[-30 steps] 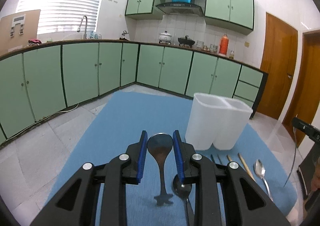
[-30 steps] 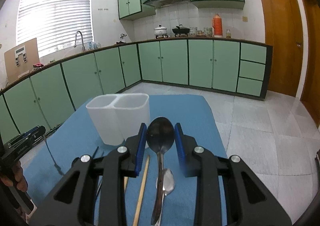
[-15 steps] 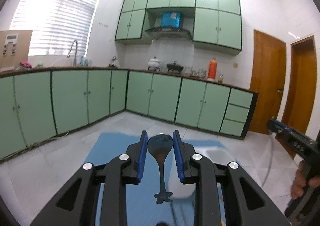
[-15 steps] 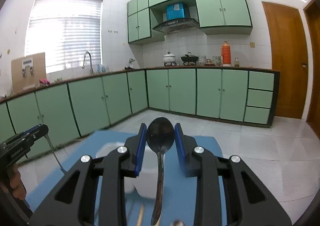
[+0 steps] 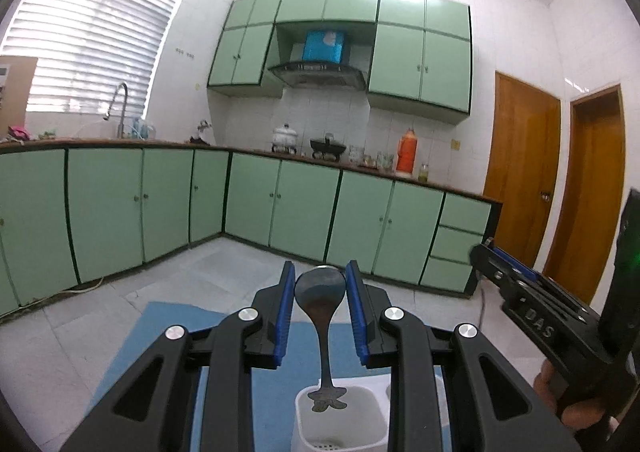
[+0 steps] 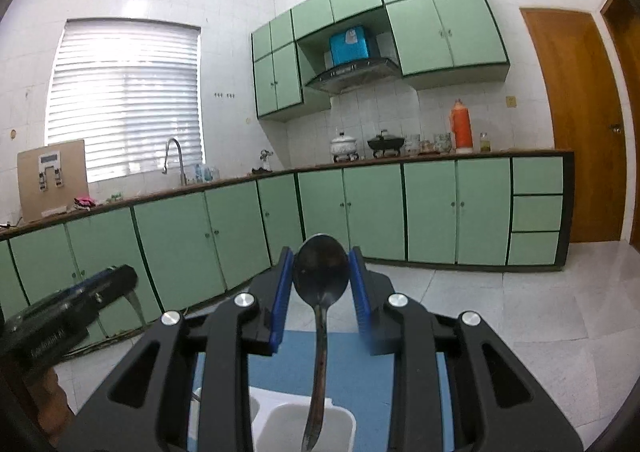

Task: Organize utensils
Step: 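Lift both held spoons and lower them into the white utensil holder, then open both tools to release the spoons into the holder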

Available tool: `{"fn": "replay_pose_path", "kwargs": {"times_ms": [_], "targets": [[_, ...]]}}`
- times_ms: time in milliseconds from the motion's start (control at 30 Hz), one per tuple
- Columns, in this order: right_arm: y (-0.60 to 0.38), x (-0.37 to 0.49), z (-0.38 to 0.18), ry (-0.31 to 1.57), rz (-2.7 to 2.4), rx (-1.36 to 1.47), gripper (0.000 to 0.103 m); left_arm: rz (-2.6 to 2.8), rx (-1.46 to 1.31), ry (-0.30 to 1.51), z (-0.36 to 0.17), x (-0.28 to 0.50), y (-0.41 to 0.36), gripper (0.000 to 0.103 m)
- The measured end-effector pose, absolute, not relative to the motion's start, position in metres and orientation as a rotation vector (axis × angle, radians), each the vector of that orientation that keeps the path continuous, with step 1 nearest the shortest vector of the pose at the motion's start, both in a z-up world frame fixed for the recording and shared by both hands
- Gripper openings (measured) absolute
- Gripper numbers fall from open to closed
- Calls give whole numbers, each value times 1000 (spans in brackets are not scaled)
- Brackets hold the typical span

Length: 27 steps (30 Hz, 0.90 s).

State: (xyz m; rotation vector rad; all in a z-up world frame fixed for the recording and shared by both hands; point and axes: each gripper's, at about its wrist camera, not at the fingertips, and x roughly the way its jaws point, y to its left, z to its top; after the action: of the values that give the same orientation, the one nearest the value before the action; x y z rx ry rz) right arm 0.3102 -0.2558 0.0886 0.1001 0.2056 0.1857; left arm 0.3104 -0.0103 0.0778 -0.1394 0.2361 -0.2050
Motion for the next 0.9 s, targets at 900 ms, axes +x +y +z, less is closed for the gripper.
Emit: {"fn": "replay_pose_path", "kwargs": {"times_ms": [900], "targets": [[-243, 316, 4, 420, 251, 140, 29, -228, -83, 423, -4, 342, -25, 28]]}}
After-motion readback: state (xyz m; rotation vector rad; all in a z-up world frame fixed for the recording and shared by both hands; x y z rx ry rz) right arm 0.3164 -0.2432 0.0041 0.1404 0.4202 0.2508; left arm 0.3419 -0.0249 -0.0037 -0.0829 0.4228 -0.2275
